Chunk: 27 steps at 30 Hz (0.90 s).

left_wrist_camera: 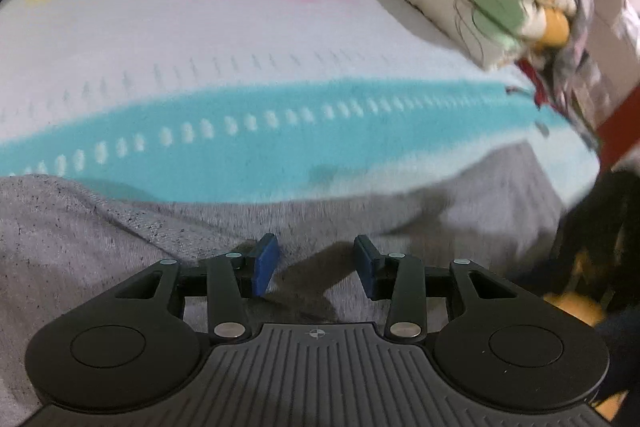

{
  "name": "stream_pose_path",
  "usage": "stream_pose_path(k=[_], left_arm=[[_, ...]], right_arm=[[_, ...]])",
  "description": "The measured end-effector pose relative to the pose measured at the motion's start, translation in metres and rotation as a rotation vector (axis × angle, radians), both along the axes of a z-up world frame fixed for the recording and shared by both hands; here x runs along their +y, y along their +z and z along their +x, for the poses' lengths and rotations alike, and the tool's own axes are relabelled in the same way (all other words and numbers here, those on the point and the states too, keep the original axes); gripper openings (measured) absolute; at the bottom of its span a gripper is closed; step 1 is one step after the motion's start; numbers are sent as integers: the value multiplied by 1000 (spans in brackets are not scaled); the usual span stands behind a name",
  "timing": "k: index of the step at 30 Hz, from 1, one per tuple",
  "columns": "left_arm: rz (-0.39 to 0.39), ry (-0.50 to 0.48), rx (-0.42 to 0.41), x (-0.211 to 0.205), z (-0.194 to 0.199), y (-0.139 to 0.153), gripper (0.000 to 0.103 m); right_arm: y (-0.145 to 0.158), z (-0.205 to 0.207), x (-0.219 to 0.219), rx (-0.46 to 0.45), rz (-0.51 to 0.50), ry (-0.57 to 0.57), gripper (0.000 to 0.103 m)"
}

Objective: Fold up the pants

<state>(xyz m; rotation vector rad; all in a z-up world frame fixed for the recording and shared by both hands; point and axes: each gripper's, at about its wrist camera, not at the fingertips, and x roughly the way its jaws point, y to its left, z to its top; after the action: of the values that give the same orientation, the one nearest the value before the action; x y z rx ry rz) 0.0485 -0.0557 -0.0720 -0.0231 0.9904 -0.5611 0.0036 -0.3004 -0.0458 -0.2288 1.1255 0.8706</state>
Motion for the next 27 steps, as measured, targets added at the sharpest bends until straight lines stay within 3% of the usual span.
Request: stream_pose_path(k=[2,4,5,7,11,15,18,21,24,27], left_arm=[[51,-40,-41,-5,-7,1,40],[68,-48,-53,-6,-10,-1,40],[71,-47,-57,-7,-11,-1,40],[78,-51,-62,-9,-11,-1,40],[85,-55,-65,-9,-12,-2,41],[132,-95,-100,-18,-18,-2,44],[159,-114,-127,-22,-21,-3,45],[162,-115,-132,-22,-23,-3,45],[156,-113,-128,-21,-23,-3,45],[150,-110,-125,-20,-23,-2,45]], right_arm=[[13,11,-13,-19,64,-84,29],[27,19,-29,-49,147,-175,59],[33,23,-37,-75,171,-238,63],[37,32,-42,-117,149,-317,63],[28,54,-38,-194,-31,-359,61],[14,82,-73,-146,-117,-526,61],[12,80,-106,-145,-166,-622,63],[16,75,-147,-135,-150,-768,81],[8,69,-181,-73,-69,-899,80],[-2,64,-194,-35,-18,-918,77]])
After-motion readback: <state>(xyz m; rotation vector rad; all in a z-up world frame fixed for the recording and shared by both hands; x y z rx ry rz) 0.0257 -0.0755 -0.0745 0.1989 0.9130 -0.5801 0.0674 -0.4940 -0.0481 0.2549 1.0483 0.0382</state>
